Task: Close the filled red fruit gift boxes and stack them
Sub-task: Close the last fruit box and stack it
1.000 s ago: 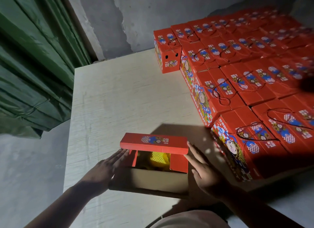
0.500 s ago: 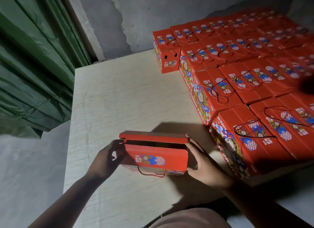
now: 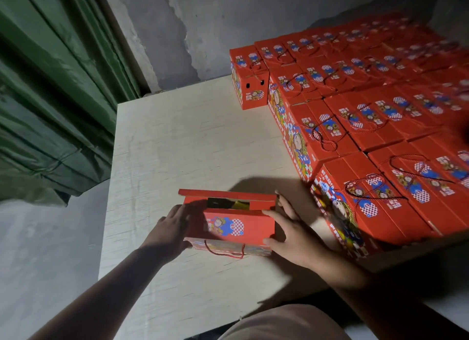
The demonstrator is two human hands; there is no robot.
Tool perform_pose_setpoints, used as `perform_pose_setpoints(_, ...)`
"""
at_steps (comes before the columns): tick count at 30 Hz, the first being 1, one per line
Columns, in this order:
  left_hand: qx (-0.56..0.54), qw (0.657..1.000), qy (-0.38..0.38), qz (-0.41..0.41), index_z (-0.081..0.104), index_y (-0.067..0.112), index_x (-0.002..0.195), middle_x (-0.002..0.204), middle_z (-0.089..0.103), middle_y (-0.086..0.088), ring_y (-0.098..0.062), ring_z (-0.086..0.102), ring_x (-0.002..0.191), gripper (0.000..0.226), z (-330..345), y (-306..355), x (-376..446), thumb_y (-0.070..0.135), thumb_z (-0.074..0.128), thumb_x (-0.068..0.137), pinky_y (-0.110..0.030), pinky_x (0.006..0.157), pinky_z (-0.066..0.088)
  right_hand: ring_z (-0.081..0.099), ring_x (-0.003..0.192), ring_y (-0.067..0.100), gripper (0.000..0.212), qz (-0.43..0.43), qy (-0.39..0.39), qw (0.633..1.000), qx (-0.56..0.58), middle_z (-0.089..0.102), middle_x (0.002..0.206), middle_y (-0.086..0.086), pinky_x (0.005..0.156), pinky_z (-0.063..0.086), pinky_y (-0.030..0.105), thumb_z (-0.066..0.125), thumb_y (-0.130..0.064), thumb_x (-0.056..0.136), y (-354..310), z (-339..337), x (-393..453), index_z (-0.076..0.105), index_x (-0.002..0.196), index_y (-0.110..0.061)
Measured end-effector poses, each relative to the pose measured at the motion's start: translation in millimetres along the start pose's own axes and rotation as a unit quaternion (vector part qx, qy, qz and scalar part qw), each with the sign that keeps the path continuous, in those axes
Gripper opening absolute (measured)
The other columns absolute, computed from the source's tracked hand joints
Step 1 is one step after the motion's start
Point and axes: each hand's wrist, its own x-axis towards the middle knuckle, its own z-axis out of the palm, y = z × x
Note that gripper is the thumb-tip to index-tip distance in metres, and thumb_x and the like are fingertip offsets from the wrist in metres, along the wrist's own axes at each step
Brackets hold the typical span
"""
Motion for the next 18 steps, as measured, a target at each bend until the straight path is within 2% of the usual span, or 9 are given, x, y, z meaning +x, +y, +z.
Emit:
perform_pose_setpoints(2,0.021,1.0,-0.007,-0.01,0.029,0.026,0.16,0.152,0.036,0.006,-0.024,0.04,0.137,0.111,1,4,4,0.029,0.094,0.069,-0.046,0.096,0.054,0.001,0.153,-0.012,0.091,-0.015,0.015,0.999,-0.026,-0.017,0.172,-0.019,0.112,0.032,0.02,0.065,-0.074,0.069,-5,7,-3,0.031,0.151,-0.05)
perform_pose_setpoints(4,0.036,0.999,-0.01,-0.014,0.034,0.023,0.157,0.152,0.036,0.003,-0.027,0.042,0.136,0.103,2,6,8,0.028,0.091,0.072,-0.048,0.095,0.053,0.012,0.158,0.008,0.103,-0.001,0.012,0.999,-0.053,-0.017,0.173,-0.013,0.115,0.037,0.026,0.061,-0.079,0.066,-8,14,-5,0.024,0.155,-0.044)
perform_pose_setpoints(7,0.038,0.999,-0.011,-0.015,0.039,0.025,0.156,0.15,0.041,0.002,-0.026,0.045,0.133,0.097,0,7,13,0.031,0.089,0.073,-0.048,0.094,0.052,0.028,0.154,0.029,0.094,0.015,0.015,0.997,-0.073,-0.004,0.173,-0.003,0.109,0.05,0.04,0.08,-0.05,0.076,-12,19,-2,0.029,0.154,-0.036)
perform_pose_setpoints(10,0.052,0.999,-0.007,-0.01,0.038,0.029,0.156,0.146,0.046,0.004,-0.024,0.048,0.127,0.091,-2,7,13,0.034,0.082,0.078,-0.044,0.092,0.051,0.039,0.147,0.032,0.084,0.009,0.017,0.997,-0.068,0.003,0.173,0.0,0.103,0.053,0.041,0.083,-0.035,0.078,-14,19,0,0.038,0.149,-0.035)
perform_pose_setpoints(15,0.03,1.0,0.004,-0.002,0.047,0.031,0.149,0.135,0.055,0.007,-0.023,0.054,0.122,0.085,4,9,-2,0.036,0.083,0.072,-0.042,0.089,0.05,0.041,0.144,0.026,0.084,0.013,-0.005,0.996,-0.088,0.005,0.172,-0.008,0.101,0.056,0.043,0.087,-0.034,0.074,-9,8,4,0.039,0.143,-0.041)
perform_pose_setpoints(18,0.026,0.999,0.025,-0.004,0.043,0.034,0.151,0.133,0.058,0.009,-0.022,0.058,0.118,0.088,10,10,-15,0.039,0.083,0.073,-0.041,0.087,0.052,0.04,0.145,0.024,0.088,0.01,-0.029,0.995,-0.09,0.007,0.171,-0.012,0.102,0.055,0.046,0.088,-0.039,0.074,-5,3,6,0.037,0.146,-0.042)
